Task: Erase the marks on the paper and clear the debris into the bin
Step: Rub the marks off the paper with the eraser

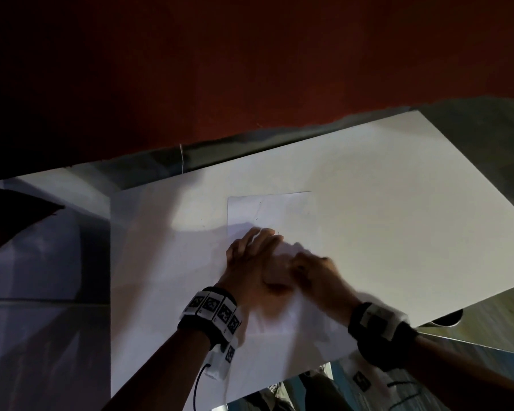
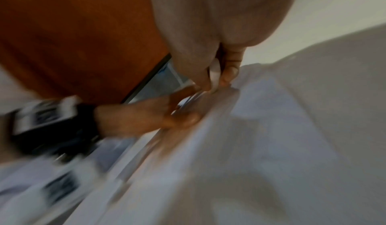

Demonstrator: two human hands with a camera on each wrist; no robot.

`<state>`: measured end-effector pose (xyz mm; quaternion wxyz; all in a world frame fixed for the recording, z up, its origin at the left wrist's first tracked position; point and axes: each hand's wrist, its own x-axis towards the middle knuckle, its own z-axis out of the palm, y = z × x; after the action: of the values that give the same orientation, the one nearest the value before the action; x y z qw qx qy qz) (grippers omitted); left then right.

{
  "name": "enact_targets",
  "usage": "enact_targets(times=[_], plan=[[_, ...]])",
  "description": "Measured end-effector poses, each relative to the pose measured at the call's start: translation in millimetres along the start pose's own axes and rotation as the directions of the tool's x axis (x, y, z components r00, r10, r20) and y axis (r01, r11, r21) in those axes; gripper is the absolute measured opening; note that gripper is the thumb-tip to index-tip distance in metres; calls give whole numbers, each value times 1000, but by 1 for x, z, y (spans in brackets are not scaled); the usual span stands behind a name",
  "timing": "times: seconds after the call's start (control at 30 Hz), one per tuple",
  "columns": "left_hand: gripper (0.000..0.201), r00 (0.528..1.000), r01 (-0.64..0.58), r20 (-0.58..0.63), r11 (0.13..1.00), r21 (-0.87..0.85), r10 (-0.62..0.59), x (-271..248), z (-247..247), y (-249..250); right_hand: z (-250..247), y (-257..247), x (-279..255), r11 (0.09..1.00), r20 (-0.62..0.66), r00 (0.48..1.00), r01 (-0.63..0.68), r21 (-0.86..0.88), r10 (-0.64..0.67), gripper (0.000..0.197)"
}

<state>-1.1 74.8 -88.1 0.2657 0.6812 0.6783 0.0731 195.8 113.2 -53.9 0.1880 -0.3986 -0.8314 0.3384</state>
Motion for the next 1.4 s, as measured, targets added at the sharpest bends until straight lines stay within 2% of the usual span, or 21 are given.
enact_targets(times=[0.07, 0.17, 0.23, 0.3, 0.33, 0.43, 0.47, 0.53, 0.57, 0.63, 0.67, 0.7, 0.83, 0.87, 0.93, 0.97, 1.1, 1.13, 1.23, 1.3, 1.4], plan=[[115, 1000, -8, 10, 999, 42, 8, -2, -5, 5, 1, 4, -1, 996, 66, 995, 73, -50, -69, 6], [98, 1000, 24, 11, 1000, 20, -25, 0, -14, 17, -10, 13, 16, 996, -91, 992, -94, -4, 93, 14], [105, 999, 40, 19, 999, -7, -40, 3, -7, 11, -2, 2, 11, 997, -15, 997, -73, 35, 74, 15], [113, 999, 41, 10, 999, -3, -41, 4, 1, 5, 2, 0, 6, 999, 102, 994, 36, -29, -32, 9], [110, 999, 39, -3, 999, 10, -39, 5, 1, 4, -3, 4, 10, 998, 106, 994, 20, -57, -14, 8], [112, 1000, 16, 17, 999, 34, -17, 6, -2, 5, -13, 11, 21, 997, -106, 991, -80, 9, 81, 12], [112, 1000, 23, 17, 999, 34, -23, 6, -2, 5, -9, 4, 19, 997, -78, 994, -79, 12, 80, 14], [112, 999, 39, 12, 999, -4, -39, 5, -1, 4, -1, -4, 10, 998, 33, 998, 54, -27, -53, 15], [113, 999, 34, 10, 999, -25, -34, 5, -1, 4, -3, 0, 9, 996, 71, 995, 70, -50, -67, 13], [114, 1000, 7, 6, 1000, -28, -7, 5, -1, 4, -15, 15, 18, 997, -6, 1000, 3, -82, -4, 9], [114, 1000, 7, 5, 1000, -20, -7, 4, 0, 3, -17, 16, 19, 998, -73, 997, -33, -51, 29, 8], [113, 1000, 20, 1, 1000, -11, -20, 5, 1, 2, -16, 14, 17, 998, -81, 995, -58, -15, 57, 9], [116, 1000, -21, 18, 1000, 1, 21, 1, -1, 1, -13, 9, 0, 991, 86, 991, 110, -73, -104, 6], [114, 999, -25, 25, 1000, -11, 26, -1, -4, 2, -21, 16, 5, 993, 49, 997, 69, -96, -64, 7], [112, 1000, 0, 23, 1000, -4, 0, -4, -10, 7, -31, 26, 13, 997, -119, 992, -43, -70, 35, 5], [113, 1000, 16, 26, 1000, 21, -16, -4, -12, 11, -30, 28, 13, 994, -161, 983, -95, -56, 84, 11], [120, 987, 95, 126, 994, 48, -101, -1, -30, 40, -23, 24, 12, 983, -156, 971, -180, 22, 181, 16], [116, 986, 108, 121, 994, 31, -111, 1, -31, 47, -26, 25, 12, 981, -152, 969, -190, 31, 193, 17], [90, 992, 130, -6, 991, 31, -130, 4, -17, 56, -36, 23, 14, 987, -64, 984, -163, 12, 164, 19], [89, 989, 139, -56, 988, 68, -136, 7, -5, 57, -40, 21, 17, 993, -54, 992, -119, -11, 118, 16], [98, 988, 147, -72, 982, 117, -139, 10, 2, 55, -45, 22, 16, 991, -151, 988, -28, -133, 8, 24]])
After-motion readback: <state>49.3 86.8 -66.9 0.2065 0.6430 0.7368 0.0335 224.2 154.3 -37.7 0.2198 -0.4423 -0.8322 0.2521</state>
